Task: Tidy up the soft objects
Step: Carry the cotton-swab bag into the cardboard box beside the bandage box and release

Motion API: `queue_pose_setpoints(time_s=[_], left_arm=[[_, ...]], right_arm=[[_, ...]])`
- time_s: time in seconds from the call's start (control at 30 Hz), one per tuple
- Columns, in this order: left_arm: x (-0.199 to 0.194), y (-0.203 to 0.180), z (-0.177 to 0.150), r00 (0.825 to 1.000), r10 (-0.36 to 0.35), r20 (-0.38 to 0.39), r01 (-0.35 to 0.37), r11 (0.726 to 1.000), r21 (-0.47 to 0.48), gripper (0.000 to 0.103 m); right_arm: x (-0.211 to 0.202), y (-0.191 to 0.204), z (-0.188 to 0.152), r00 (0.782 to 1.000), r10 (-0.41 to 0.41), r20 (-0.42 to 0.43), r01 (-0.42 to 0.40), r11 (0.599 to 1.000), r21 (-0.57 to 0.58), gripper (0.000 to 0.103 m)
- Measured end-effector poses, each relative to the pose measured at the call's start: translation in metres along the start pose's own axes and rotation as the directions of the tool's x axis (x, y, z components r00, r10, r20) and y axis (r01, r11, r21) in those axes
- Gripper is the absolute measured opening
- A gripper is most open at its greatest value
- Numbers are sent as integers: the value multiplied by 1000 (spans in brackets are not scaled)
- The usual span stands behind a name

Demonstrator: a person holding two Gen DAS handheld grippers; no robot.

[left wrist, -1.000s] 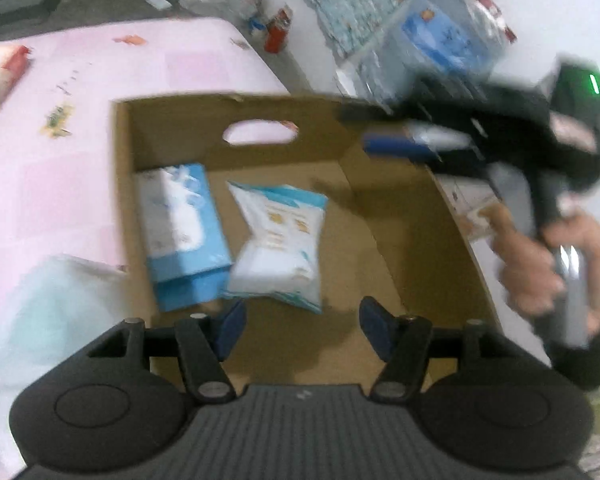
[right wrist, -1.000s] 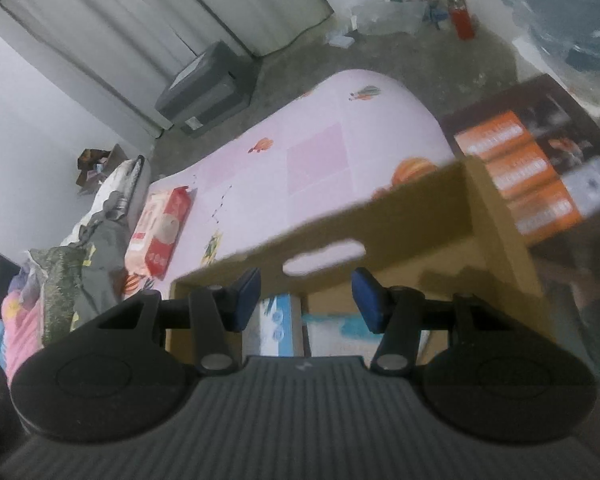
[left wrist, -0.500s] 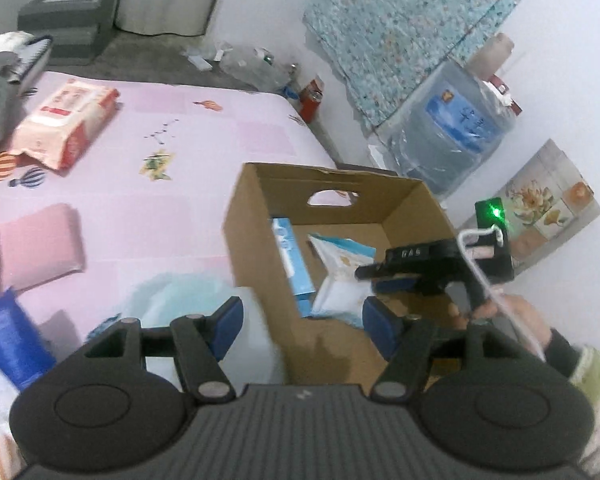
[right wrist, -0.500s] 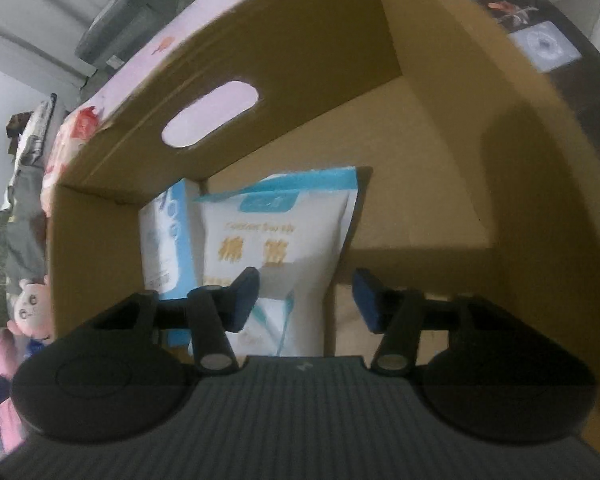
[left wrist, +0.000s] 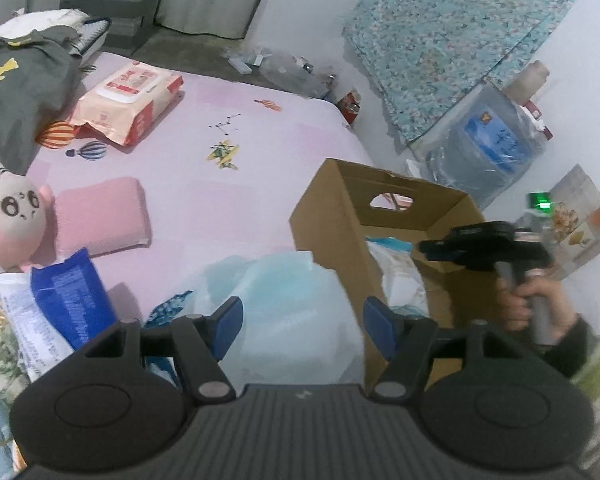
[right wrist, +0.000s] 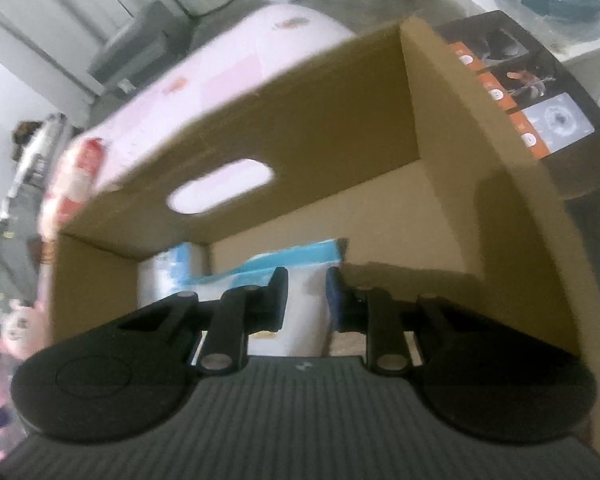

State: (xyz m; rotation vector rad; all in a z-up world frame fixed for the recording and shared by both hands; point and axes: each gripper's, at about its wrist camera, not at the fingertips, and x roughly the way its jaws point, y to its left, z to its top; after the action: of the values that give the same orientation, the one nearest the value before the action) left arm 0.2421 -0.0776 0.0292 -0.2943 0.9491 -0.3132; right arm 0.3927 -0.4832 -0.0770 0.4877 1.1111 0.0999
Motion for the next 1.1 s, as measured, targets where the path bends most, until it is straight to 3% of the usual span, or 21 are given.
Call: queue_pose_setpoints(time_s=[0.07,0.17,0.37,0.57,0.9,1.1], left_arm=[[-2,3,-4,1000,14,10,-14,1000,9,68],[-4,6,-8,999,33,23,-33,999,24,68],[-7,9,-16,998,54,32,-56,998,37,68],[-9,14,-20,998,53,28,-53,998,17,68],[-9,22,-24,997,67,28,-67,998,5,69],[-13,26,-25,996,79,40,-79,997,1,69]], right_arm=[[-17,4,-7,999,33,-23,-33,999,-19,21],[-38,9,-24,988,95,-126,-101,994,-43,26],[-28,8,-57,956,107,-274,-120,992,-31,27],[-5,4,-47,966,75,-249,-82,996,-19,27],[3,12,-35,980,49,-192,-68,994,-91,27],[9,16,-37,977,54,-208,-78,991,-109,27]])
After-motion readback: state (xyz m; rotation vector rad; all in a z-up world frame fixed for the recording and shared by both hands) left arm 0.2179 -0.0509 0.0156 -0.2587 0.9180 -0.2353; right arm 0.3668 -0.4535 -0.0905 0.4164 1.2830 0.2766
